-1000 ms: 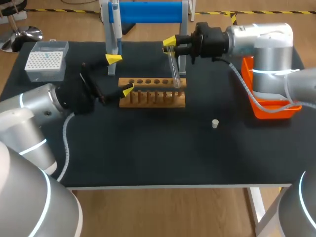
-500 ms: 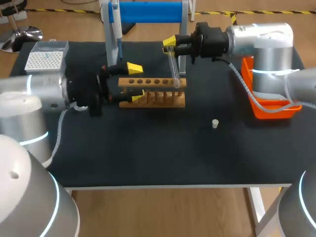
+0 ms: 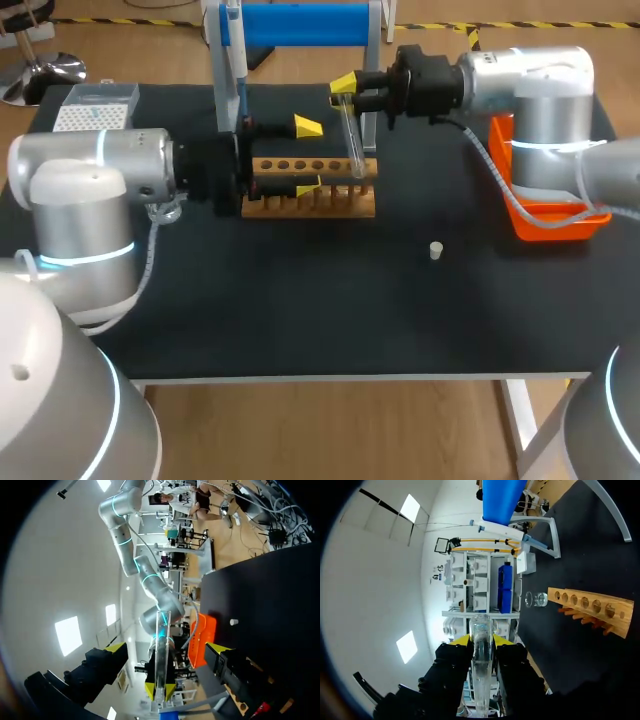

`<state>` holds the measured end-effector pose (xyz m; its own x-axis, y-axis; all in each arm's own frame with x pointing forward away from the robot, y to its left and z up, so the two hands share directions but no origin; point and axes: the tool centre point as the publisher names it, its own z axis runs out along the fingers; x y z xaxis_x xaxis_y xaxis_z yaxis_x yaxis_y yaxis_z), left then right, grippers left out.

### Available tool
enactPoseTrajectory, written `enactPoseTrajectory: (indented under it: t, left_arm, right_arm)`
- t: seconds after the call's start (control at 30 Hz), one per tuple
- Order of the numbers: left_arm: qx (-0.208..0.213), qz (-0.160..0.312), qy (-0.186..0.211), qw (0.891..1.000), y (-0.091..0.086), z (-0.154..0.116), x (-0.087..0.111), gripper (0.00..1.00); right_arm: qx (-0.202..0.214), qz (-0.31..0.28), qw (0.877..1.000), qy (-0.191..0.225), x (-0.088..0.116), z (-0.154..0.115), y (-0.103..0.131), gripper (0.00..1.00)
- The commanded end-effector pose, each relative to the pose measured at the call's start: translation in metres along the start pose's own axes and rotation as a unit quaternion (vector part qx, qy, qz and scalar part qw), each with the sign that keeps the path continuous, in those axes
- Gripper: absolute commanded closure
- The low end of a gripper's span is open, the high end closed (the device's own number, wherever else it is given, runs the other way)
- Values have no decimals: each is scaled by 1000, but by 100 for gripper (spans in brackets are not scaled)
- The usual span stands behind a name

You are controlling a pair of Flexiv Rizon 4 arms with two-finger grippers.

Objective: Invert the test tube, pick up the pipette, mount the tip to pipette, aspirate from beaker and dispense into the tube, eject the tip, return the pipette, and cap with the stopper.

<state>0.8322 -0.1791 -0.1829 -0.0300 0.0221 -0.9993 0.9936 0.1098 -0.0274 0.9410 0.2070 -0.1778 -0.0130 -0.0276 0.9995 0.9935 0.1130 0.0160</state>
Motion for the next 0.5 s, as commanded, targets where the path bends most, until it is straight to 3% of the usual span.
enactPoseTrajectory:
  t: [0.03, 0.33, 0.5]
  left_arm:
    - [-1, 1, 0, 1000, -1, 0, 0, 0]
    - [-1, 1, 0, 1000, -1, 0, 0, 0]
    - [13, 27, 19, 999, -5, 22, -4, 0]
  right_arm:
    - [0, 0, 1000, -2, 1, -1, 0, 100]
    - [0, 0, 1000, -2, 1, -1, 0, 100]
    - [0, 0, 1000, -2, 1, -1, 0, 100]
